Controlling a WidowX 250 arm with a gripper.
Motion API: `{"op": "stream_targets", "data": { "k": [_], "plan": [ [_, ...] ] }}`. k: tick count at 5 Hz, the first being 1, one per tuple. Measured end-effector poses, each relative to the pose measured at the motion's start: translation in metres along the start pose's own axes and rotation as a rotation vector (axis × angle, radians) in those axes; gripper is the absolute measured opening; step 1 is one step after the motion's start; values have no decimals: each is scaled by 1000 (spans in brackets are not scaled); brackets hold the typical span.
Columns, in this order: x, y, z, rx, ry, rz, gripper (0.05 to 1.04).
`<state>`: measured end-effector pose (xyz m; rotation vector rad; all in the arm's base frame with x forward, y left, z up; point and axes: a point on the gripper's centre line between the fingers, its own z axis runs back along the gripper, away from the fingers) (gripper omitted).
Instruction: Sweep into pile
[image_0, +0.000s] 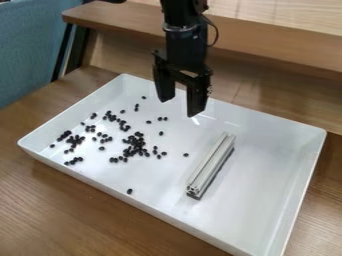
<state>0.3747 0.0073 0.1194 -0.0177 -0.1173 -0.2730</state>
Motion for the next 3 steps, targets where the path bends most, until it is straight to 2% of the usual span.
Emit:
{"op": "stream_targets", "data": {
  "k": [1,2,3],
  "plan": [
    [-2,-1,-13,-15,34,11,1001],
    [2,-20,-26,-37,58,0,1001],
    [8,-43,-27,-72,46,-9,1001]
  ]
}}
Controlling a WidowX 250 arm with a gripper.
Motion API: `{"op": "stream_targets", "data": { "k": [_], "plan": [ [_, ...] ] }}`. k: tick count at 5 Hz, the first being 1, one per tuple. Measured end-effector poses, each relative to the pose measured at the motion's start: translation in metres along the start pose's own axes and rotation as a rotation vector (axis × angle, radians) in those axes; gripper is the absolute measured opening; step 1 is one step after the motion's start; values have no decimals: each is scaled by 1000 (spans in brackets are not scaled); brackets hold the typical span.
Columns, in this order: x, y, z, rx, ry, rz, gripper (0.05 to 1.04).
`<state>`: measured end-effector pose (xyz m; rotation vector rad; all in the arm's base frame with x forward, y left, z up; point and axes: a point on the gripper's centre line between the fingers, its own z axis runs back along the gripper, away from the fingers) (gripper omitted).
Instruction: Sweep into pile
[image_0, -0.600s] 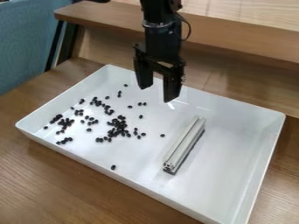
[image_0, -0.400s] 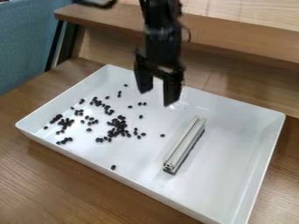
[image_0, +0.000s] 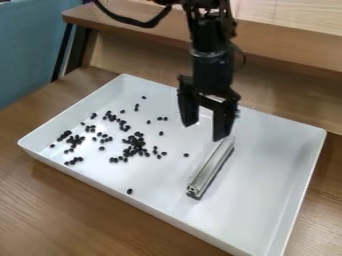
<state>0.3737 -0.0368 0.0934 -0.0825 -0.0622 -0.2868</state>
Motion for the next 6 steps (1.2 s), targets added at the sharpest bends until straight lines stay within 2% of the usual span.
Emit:
{"op": "stream_targets", "data": {
  "k": [1,2,3,4,6],
  "plan": [
    [4,-8,0,-31,-21,48,1001],
    [3,-13,-7,-21,16,122,1001],
    [-3,-7,-18,30,68,200,1001],
    [-7,-3,-28,56,103,219,1001],
    [-9,-8,-53,67,111,236,1001]
  ]
}}
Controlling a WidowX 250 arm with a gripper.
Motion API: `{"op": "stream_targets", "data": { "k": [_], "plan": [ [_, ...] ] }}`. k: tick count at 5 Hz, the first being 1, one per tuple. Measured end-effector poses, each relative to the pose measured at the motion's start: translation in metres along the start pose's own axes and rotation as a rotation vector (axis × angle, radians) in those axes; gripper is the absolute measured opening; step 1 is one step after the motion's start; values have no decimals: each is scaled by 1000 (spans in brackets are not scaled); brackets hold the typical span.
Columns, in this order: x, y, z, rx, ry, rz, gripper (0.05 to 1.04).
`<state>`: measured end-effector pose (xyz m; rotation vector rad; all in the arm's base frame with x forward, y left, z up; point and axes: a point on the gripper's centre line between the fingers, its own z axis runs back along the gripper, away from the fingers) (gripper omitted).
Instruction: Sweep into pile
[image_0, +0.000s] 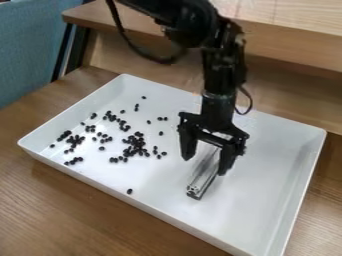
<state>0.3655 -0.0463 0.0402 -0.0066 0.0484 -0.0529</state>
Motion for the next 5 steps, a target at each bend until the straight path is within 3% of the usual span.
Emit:
{"op": "stream_targets", "data": {
  "k": [1,2,3,5],
  "plan": [
    [1,-4,-11,-18,-13,5,939],
    [2,-3,-15,-8,-50,5,653],
    [2,-1,-15,17,-55,-34,418],
    [-3,23,-13,100,-53,-193,397]
  ]
}}
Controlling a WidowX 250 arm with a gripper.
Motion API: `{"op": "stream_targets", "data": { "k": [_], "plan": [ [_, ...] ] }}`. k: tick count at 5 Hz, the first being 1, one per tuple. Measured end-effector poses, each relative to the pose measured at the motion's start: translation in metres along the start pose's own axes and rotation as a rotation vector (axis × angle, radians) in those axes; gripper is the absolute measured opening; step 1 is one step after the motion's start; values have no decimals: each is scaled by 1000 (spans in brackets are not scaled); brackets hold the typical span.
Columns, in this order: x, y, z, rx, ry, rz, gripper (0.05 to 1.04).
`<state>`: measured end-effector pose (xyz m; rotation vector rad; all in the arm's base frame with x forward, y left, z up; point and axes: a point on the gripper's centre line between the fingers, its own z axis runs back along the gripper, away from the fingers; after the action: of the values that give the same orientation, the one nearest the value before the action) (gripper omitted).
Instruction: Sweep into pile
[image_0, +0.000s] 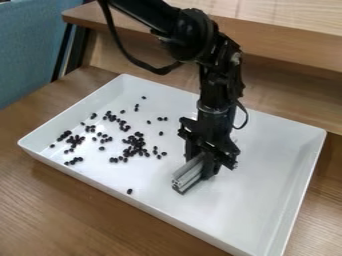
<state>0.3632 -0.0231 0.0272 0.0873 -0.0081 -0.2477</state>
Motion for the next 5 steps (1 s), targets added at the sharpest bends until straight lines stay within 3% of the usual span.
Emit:
{"op": "stream_targets", "data": {
  "k": [3,5],
  "plan": [
    [-19,58,-9,-30,-30,56,397],
    [-32,90,-13,-13,-17,110,397]
  ]
}}
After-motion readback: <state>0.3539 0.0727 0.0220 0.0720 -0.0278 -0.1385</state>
